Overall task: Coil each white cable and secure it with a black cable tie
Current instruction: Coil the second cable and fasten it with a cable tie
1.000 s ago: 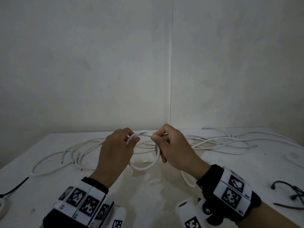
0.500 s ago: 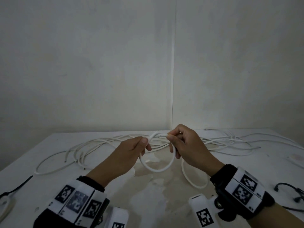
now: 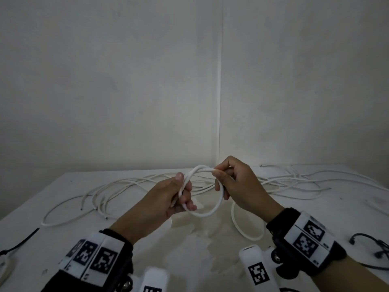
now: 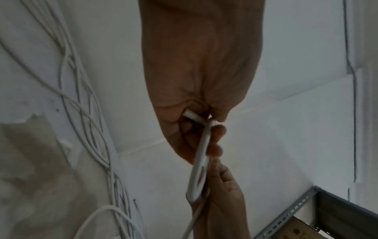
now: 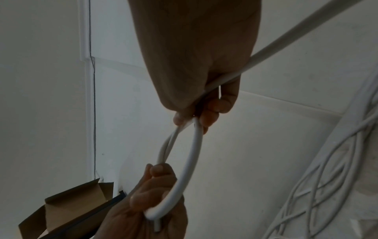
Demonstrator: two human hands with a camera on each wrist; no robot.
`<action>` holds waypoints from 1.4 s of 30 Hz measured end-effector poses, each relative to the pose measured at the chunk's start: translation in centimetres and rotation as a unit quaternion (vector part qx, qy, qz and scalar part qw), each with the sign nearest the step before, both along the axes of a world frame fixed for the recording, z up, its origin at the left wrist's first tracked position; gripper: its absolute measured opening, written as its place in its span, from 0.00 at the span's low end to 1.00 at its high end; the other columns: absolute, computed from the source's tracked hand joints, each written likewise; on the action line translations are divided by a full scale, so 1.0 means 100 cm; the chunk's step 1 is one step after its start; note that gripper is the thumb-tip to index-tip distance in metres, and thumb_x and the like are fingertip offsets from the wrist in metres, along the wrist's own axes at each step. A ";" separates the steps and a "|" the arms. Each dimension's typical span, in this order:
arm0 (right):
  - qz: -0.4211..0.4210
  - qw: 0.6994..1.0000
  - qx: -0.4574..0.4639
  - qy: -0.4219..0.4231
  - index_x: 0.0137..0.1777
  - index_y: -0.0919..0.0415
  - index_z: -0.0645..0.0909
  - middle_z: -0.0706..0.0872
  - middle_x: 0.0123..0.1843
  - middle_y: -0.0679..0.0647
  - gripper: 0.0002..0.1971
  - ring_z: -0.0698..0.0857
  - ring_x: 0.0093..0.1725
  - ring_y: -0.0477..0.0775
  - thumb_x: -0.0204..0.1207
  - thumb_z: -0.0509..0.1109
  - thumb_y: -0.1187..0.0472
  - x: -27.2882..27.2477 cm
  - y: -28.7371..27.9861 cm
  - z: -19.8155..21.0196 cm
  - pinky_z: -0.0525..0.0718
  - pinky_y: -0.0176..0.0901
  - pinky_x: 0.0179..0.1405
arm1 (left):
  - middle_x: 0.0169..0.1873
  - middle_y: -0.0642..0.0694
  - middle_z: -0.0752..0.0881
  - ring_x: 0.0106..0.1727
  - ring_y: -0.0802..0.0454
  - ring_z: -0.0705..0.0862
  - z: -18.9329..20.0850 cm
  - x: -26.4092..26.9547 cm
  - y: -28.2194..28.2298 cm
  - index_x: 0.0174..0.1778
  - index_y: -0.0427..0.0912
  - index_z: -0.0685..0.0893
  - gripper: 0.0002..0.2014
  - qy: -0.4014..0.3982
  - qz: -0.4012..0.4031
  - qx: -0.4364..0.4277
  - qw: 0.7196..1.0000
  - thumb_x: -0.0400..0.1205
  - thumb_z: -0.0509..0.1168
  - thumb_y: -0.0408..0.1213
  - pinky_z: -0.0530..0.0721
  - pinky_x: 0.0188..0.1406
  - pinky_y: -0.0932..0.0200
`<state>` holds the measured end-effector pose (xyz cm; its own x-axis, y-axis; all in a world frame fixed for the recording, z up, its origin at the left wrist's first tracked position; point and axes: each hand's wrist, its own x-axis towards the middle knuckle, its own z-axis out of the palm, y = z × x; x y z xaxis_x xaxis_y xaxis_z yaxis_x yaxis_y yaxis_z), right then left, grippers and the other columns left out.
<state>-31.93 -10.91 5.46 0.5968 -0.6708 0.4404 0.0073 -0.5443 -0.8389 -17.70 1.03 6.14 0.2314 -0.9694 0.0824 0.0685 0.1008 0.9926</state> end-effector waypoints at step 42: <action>-0.027 0.760 -0.645 0.081 0.35 0.52 0.82 0.82 0.30 0.46 0.13 0.77 0.25 0.49 0.73 0.58 0.63 0.063 0.011 -0.033 0.66 0.36 0.20 | 0.19 0.50 0.83 0.29 0.55 0.85 -0.011 0.041 -0.001 0.32 0.41 0.73 0.18 -0.118 0.257 -0.085 0.955 0.87 0.48 0.40 0.83 0.43 0.54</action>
